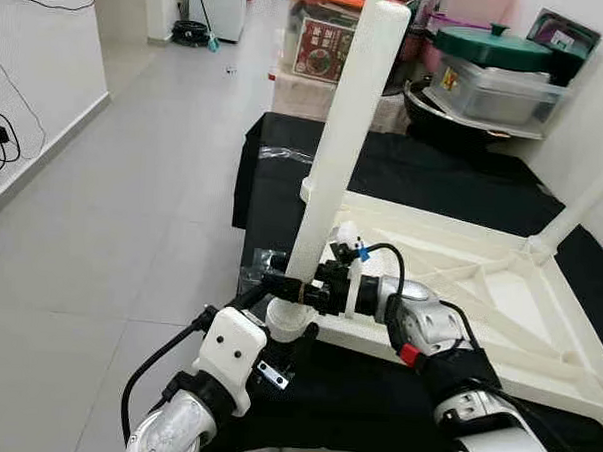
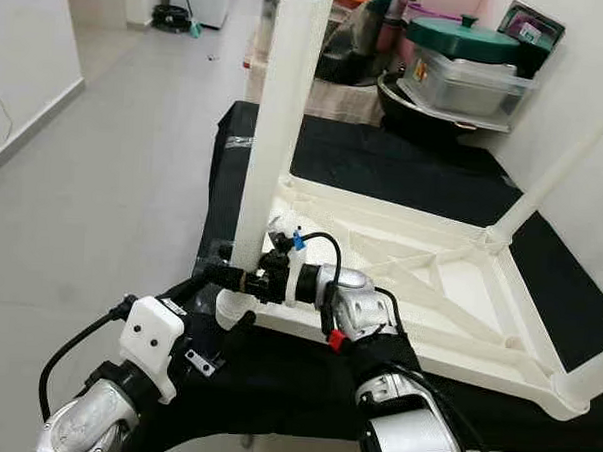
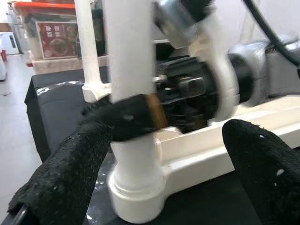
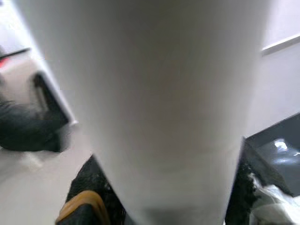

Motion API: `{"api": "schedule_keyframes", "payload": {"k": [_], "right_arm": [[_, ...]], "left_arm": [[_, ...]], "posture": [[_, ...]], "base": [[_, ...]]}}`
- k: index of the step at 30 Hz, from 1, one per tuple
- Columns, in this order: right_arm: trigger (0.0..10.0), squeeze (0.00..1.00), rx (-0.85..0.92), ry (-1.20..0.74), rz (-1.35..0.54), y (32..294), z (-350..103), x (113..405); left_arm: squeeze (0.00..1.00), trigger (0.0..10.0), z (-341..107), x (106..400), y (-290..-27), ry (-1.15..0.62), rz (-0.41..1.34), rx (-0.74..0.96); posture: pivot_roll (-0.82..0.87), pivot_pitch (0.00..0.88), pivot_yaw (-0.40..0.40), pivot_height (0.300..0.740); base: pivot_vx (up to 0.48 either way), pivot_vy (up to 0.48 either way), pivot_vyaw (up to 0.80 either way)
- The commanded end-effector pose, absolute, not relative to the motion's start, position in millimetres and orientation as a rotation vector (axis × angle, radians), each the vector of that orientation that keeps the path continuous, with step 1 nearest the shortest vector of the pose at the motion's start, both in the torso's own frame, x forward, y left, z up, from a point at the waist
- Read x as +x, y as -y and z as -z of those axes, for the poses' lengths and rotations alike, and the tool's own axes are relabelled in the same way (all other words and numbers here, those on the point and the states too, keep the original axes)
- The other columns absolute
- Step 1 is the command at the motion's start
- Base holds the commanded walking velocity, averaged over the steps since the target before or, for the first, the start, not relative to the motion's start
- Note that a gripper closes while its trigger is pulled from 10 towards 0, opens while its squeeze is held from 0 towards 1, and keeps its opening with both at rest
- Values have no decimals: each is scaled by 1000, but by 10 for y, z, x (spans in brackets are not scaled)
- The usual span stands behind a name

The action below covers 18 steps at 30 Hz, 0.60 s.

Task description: Building children table

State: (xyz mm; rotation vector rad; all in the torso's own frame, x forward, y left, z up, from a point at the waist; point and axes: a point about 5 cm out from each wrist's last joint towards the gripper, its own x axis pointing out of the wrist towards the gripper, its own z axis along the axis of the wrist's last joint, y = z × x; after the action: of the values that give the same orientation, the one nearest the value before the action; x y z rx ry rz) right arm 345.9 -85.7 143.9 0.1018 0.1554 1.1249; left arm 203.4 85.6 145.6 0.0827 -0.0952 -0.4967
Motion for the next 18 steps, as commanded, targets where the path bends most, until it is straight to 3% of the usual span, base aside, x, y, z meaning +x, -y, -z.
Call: {"api": "schedule_keyframes", "payload": {"k": [1,2,4,6,7,8,9,10,11,14,18], "right_arm": [[0,0,117,-174,-967,890,-1401,3540],[0,0,108,-144,-825,944,-1413,3608],[0,0,108,-144,-825,944,-1413,3608],[0,0,137,-93,-566,1083,-1457,3711],[0,0,137,-93,-566,1083,-1457,3711],[0,0,156,-98,-349,1214,-1441,3745],[0,0,156,-98,-349,1214,-1441,3745],[0,0,138,-110,3,1413,-1359,3687],[0,0,138,-125,141,1472,-1314,3627],[0,0,143,-144,283,1496,-1260,3534],[0,0,138,-224,374,1344,-1155,3436]], "left_arm": [[0,10000,-1440,2005,-838,90,499,89],[0,10000,-1436,2003,-837,89,499,88],[0,10000,-1436,2003,-837,89,499,88],[0,10000,-1431,2005,-835,87,500,87],[0,10000,-1431,2005,-835,87,500,87],[0,10000,-1428,2007,-837,86,501,87],[0,10000,-1428,2007,-837,86,501,87],[0,10000,-1422,2011,-835,85,504,88],[0,10000,-1422,2012,-832,84,506,88],[0,10000,-1425,2014,-826,86,509,87],[0,10000,-1417,2024,-840,82,502,87]], "posture": [[170,0,-182,740],[163,0,-180,740],[163,0,-180,740],[160,0,-179,740],[160,0,-179,740],[152,0,-174,740],[152,0,-174,740],[151,0,-170,740],[151,0,-170,740],[155,0,-172,740],[159,0,-176,740]], "base": [[0,0,0],[0,0,0],[0,0,0],[0,0,0],[0,0,0],[0,0,0],[0,0,0],[0,0,0],[0,0,0],[0,0,0],[0,0,0]]}}
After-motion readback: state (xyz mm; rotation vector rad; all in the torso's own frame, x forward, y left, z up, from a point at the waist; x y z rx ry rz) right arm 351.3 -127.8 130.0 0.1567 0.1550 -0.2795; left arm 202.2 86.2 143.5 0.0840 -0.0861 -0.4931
